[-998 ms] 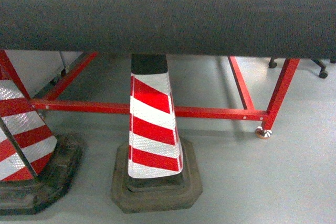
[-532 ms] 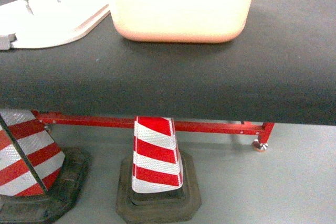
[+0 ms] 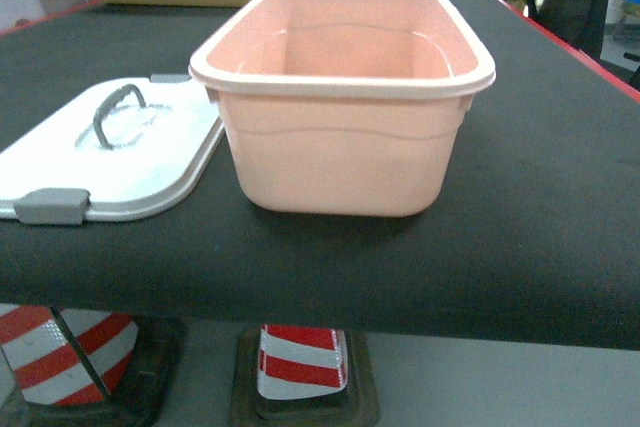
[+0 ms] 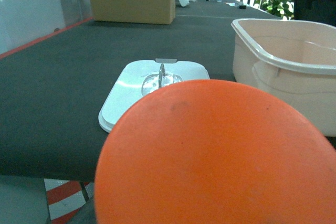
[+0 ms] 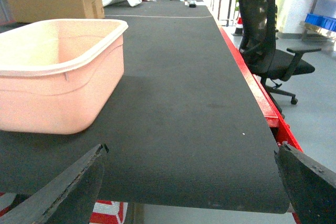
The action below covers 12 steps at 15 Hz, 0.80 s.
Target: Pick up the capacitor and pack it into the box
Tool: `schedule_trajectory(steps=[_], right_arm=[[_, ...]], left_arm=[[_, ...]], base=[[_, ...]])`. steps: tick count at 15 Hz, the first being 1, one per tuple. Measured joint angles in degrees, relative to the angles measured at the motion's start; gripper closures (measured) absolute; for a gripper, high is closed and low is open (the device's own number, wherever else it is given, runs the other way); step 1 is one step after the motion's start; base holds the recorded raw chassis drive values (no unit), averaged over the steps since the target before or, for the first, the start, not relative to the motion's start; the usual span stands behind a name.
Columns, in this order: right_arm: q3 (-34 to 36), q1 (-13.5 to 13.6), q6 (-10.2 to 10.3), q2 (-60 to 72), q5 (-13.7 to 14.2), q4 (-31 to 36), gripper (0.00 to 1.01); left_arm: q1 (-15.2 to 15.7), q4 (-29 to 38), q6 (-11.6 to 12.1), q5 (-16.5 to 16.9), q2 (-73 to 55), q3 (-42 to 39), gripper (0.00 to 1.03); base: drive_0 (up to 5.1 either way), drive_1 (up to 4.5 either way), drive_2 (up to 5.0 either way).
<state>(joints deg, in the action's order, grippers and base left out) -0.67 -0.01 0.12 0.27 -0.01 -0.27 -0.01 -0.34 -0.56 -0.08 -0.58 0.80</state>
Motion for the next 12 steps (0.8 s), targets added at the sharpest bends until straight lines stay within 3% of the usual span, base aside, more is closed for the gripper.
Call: schedule_trajectory(steps=[12], right_arm=[[0.0,0.0,0.0,0.0,0.0,0.0,0.03]], left_arm=[[0.0,0.0,0.0,0.1,0.0,0.0,0.6]], base=[[0.0,0.0,0.0]])
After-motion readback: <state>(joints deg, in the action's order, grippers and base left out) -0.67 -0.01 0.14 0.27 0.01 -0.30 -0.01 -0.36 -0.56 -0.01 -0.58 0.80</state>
